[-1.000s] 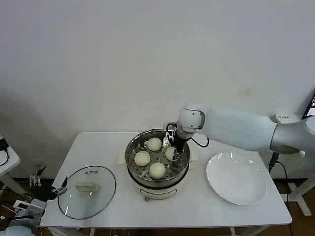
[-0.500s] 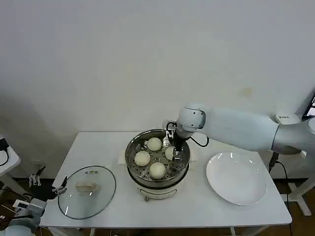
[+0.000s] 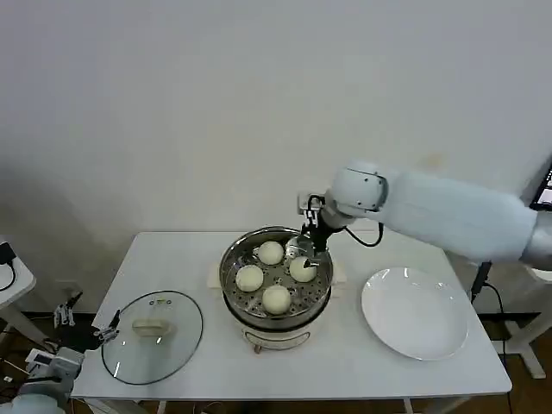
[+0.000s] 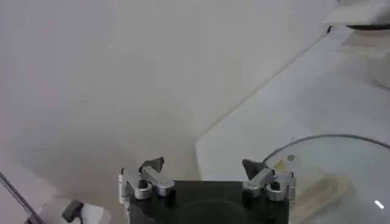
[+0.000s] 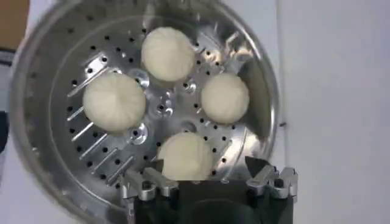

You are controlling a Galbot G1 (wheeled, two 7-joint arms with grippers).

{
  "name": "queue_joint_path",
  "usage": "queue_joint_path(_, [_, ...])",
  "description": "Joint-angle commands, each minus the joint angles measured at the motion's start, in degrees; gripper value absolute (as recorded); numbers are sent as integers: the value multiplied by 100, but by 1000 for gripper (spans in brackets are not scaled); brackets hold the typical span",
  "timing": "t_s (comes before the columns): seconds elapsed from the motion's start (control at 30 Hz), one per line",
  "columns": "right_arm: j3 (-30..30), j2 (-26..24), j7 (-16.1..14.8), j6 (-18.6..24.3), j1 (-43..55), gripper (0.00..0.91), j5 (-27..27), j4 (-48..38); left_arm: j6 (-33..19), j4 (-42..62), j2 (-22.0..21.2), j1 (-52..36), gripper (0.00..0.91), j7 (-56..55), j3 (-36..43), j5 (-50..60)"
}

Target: Take steamed baozi put them in steamer then cover it.

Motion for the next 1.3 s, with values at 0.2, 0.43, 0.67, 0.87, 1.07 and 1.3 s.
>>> queue_joint_path(0.2, [1935,-2313,2065,308,-1350,907,-220,2095,-14,51,18,-41,907,-64,42,-69])
queue_joint_path(0.43, [5843,-2980,3126,1562,-5713,907,-1045,2568,-395,230,30,-164,907,-383,338,-443])
queue_joint_path(0.67, [9524,-1642,3555,2707,-9607,907,-1804,2596,-631,544,215,-380,907,-575,556,-654])
queue_joint_path(0.87, [11317,60,3437,3464,-10994,907,-2189,2590,-1005,1000,417,-526,907,-1030,927,-447])
queue_joint_path(1.07, [12296,1514,2796,4291,-11785,907,-2145,2396,-1322,1400,482,-495,907,-1301,1208,945])
queue_joint_path(1.3, [12874,2218,2482,4894,-12239,907,-1957,2211,-1665,1222,413,-42,907,-1545,1062,3237])
